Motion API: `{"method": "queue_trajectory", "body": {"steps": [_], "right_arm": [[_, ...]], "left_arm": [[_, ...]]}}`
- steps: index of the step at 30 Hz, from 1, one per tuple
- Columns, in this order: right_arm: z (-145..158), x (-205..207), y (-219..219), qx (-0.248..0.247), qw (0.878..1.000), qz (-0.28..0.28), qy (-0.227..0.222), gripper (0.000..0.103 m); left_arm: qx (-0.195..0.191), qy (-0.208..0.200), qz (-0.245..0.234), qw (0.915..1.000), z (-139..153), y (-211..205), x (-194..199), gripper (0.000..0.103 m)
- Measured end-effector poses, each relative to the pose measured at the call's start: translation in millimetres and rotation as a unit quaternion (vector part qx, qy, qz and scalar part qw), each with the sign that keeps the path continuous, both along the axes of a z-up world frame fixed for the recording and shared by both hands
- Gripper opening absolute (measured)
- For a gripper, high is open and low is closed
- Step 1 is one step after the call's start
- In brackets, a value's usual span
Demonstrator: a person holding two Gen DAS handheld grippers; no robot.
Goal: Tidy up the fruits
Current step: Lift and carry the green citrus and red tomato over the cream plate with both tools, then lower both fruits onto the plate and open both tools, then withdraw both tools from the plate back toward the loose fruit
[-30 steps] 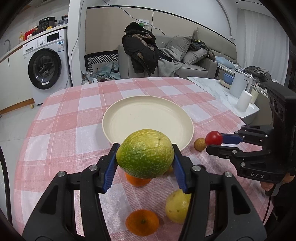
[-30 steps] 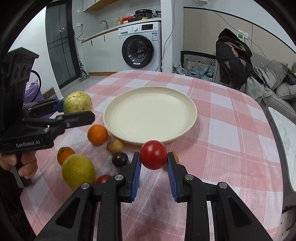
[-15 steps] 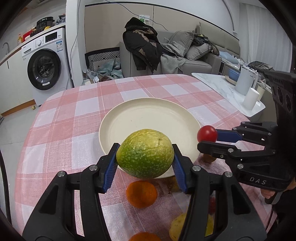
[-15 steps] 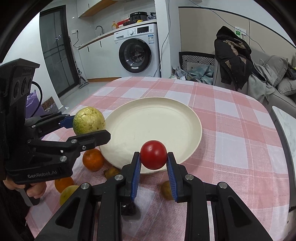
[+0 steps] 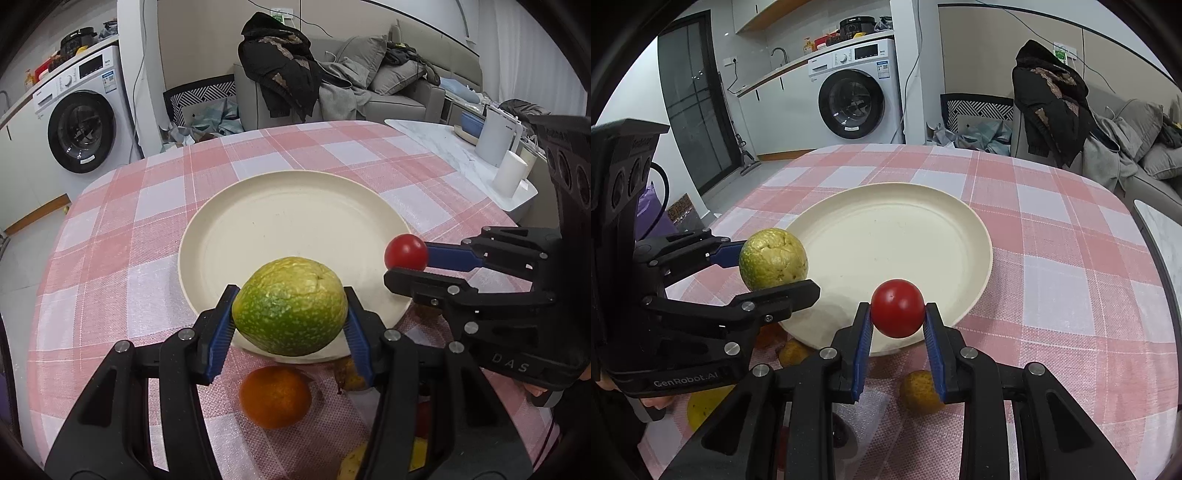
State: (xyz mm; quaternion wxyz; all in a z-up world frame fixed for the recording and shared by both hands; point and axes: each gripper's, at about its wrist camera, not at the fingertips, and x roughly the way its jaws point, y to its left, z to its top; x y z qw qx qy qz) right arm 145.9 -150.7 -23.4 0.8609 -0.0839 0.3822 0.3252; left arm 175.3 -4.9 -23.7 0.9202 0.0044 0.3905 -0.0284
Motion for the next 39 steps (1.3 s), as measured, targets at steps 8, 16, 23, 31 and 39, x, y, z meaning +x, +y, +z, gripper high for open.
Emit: {"method": "queue_trajectory", "body": {"steps": [8, 16, 23, 31, 39], "right_arm": [[1.1, -2.6, -0.7, 0.009, 1.000, 0.007, -0.001, 0.029], [11.4, -13.5, -8.4, 0.008, 1.000, 0.000, -0.030, 0.049], [20.1, -34.5, -22.1, 0.007, 0.999, 0.003, -0.054, 0.091], [18.0, -48.7, -33.1, 0.011, 0.998, -0.002, -0.057, 0.103], [20.0, -56.3, -44.7, 0.029, 0.998, -0.012, -0.046, 0.103]], "left_arm": [[-0.012, 0.015, 0.002, 0.9998, -7.0, 3.9, 5.0, 0.052], [-0.008, -0.015, 0.004, 0.9998, 8.4, 9.1, -10.1, 0.062], [-0.002, -0.052, 0.016, 0.9985, 25.1, 20.1, -47.0, 0.086], [0.007, -0.076, 0.026, 0.9967, 30.9, 26.7, -89.9, 0.102], [-0.010, -0.095, 0.033, 0.9949, 34.9, 34.8, -127.0, 0.102]]}}
